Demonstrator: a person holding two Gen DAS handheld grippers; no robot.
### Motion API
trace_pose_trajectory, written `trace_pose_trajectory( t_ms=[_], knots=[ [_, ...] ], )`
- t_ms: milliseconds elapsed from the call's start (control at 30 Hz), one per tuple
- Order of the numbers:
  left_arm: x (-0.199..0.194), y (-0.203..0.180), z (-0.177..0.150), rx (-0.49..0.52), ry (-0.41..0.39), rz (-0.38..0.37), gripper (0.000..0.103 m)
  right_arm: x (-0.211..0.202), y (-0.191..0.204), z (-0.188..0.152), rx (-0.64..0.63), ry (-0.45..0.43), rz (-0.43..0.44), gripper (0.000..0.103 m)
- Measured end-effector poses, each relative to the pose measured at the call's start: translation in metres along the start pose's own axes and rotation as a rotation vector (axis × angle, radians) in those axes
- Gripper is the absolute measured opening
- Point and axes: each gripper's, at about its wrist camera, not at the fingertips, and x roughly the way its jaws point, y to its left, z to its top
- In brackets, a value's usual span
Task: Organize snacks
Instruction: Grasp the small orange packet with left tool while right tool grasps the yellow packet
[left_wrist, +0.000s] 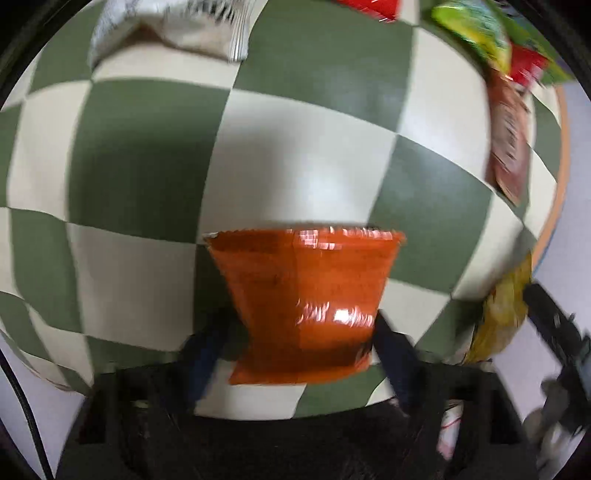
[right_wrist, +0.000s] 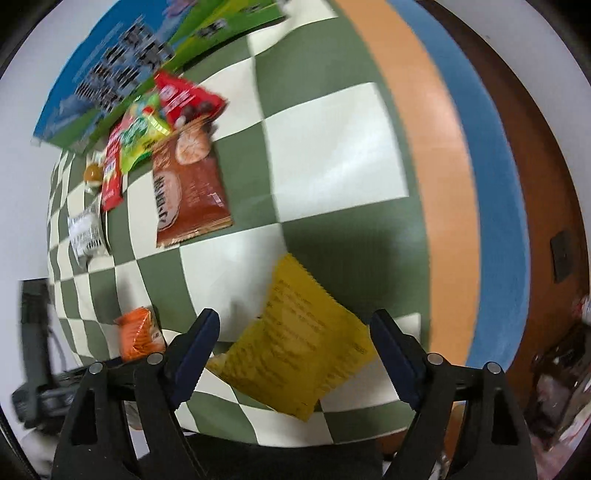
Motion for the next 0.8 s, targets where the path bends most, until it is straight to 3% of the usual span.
trace_pose_trajectory(
  t_ms=[33, 133, 233, 333, 400, 500, 600, 733, 800],
  knots=[
    [-0.001, -0.003, 0.003, 0.005, -0.011, 0.007, 0.053, -0.004, -0.005, 0.001, 0.017, -0.001, 0.004, 0.086],
    [-0.013, -0.018, 0.009, 0.055, -0.079, 0.045, 0.052, -0.013, -0.023, 0.002, 0.069, 0.004, 0.029, 0.086],
    [-0.026, -0.035, 0.014, 0.104, -0.147, 0.095, 0.052, -0.008, -0.042, -0.01, 0.176, 0.054, 0.115, 0.086],
    [-0.03, -0.046, 0.017, 0.12, -0.162, 0.111, 0.052, 0.01, -0.06, -0.022, 0.328, 0.122, 0.216, 0.086],
    [-0.031, -0.053, 0.019, 0.128, -0.154, 0.118, 0.052, 0.019, -0.067, -0.027, 0.378, 0.15, 0.249, 0.086],
    [-0.04, -0.035, 0.016, 0.136, -0.151, 0.127, 0.052, 0.027, -0.069, -0.03, 0.411, 0.168, 0.278, 0.086],
    [-0.039, -0.039, 0.012, 0.141, -0.151, 0.131, 0.052, 0.027, -0.053, -0.023, 0.343, 0.13, 0.242, 0.084],
    [-0.035, -0.045, 0.024, 0.149, -0.149, 0.135, 0.052, 0.024, -0.015, -0.008, 0.093, 0.055, 0.065, 0.072],
    [-0.032, -0.041, 0.033, 0.155, -0.151, 0.141, 0.052, 0.019, -0.002, -0.006, -0.029, 0.019, -0.014, 0.071]
  ],
)
